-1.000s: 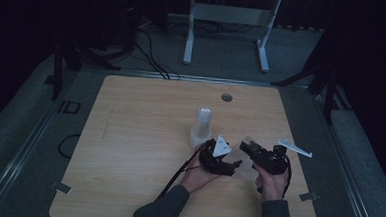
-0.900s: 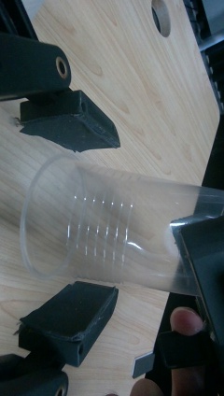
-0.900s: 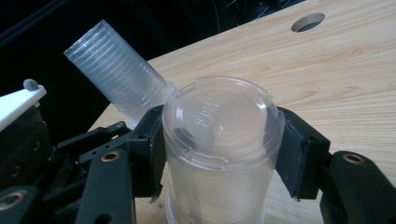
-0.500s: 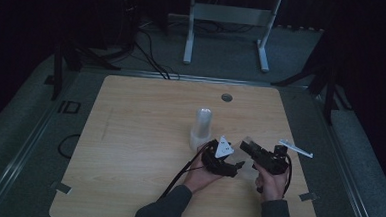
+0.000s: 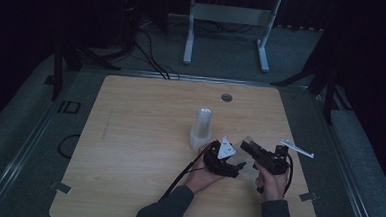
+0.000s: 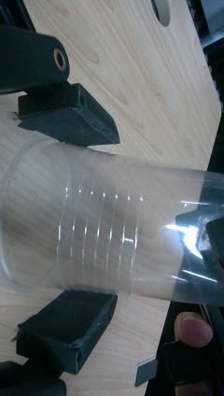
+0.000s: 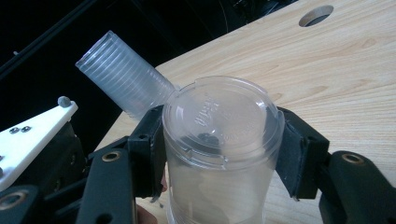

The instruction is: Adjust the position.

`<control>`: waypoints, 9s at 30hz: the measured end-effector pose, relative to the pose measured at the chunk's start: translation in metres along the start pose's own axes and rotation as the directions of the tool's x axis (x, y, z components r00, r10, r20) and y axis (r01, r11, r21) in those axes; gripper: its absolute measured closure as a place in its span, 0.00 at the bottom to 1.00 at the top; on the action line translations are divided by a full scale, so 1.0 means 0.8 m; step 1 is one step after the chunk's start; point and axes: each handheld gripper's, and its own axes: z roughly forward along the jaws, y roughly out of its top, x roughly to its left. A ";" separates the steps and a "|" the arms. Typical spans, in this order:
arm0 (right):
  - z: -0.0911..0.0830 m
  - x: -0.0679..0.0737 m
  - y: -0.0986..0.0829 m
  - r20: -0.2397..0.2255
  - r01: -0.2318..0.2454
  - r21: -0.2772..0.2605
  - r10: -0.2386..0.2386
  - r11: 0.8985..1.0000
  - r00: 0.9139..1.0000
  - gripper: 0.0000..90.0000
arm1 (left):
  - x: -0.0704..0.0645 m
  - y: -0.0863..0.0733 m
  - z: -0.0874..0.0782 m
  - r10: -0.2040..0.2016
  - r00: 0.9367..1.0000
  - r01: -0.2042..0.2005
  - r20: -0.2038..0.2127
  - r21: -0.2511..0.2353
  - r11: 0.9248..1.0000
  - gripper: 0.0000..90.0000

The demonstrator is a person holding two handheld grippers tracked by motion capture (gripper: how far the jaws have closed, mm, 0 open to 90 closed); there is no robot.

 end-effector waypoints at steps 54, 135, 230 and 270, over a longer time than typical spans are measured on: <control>-0.012 -0.005 0.004 0.009 0.023 0.012 -0.023 1.000 1.000 0.35 | -0.006 0.001 -0.004 0.073 0.997 -0.073 0.012 0.016 0.997 0.32; -0.025 0.026 0.029 0.074 0.461 0.353 -0.515 0.814 0.854 0.38 | 0.052 0.002 -0.074 0.162 0.982 -0.174 0.099 0.135 0.975 0.33; 0.007 0.073 0.041 -0.246 0.690 0.651 -0.772 0.316 0.586 0.38 | 0.041 0.011 -0.055 0.305 0.918 -0.373 0.254 0.294 0.880 0.33; 0.031 0.098 0.029 -0.413 0.740 0.667 -0.784 0.087 0.464 0.37 | 0.026 0.010 -0.052 0.364 0.873 -0.468 0.325 0.347 0.813 0.33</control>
